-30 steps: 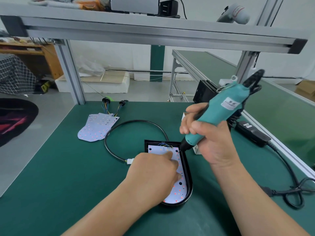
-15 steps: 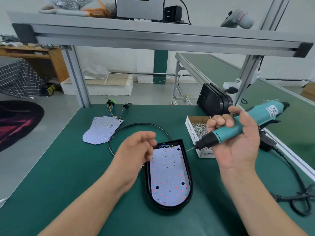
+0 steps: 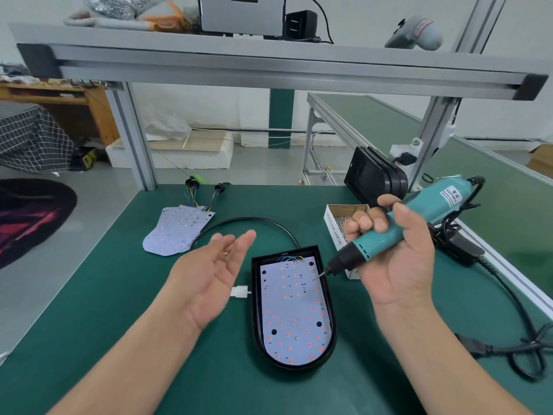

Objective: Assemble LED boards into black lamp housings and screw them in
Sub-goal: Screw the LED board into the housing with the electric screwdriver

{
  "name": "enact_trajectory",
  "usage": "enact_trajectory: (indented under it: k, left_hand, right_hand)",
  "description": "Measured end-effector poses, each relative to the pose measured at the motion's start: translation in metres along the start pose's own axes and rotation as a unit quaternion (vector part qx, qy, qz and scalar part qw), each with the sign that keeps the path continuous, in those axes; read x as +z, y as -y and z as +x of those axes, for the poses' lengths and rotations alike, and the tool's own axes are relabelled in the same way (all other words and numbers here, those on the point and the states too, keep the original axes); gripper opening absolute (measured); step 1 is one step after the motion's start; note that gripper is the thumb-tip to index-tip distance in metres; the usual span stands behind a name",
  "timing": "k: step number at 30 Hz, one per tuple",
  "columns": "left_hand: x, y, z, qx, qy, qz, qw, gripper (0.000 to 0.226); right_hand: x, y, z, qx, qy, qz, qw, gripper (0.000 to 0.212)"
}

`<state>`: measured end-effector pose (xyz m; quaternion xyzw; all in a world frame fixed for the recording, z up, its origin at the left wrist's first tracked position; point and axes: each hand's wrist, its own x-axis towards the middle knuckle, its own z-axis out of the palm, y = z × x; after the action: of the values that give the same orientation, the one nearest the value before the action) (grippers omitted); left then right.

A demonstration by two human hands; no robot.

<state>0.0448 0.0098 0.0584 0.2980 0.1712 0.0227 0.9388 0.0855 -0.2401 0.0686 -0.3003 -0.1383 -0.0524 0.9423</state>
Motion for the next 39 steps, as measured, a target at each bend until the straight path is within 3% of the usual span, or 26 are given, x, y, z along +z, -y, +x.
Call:
enact_trajectory:
  k: [7,12,17,25,39]
  left_hand:
    - [0.004,0.012,-0.014,-0.045,0.109,0.183,0.976,0.017]
    - [0.001,0.019,-0.018,-0.083,0.155,0.173,0.969,0.022]
    - [0.0,0.015,-0.019,-0.088,0.181,0.258,0.945,0.025]
    - [0.003,0.022,-0.025,-0.001,0.175,0.422,0.89,0.018]
    - [-0.002,0.036,-0.032,-0.043,0.266,0.406,0.873,0.011]
  right_hand:
    - [0.0,-0.001,-0.001,0.004,0.007,0.007,1.0,0.011]
    - [0.001,-0.001,-0.002,0.004,0.004,0.006,1.0,0.011]
    - [0.003,-0.001,-0.002,0.006,-0.001,0.007,1.0,0.011]
    - [0.005,0.0,-0.004,0.006,0.003,0.01,1.0,0.012]
    - [0.018,0.005,-0.011,0.0,0.026,0.023,0.999,0.014]
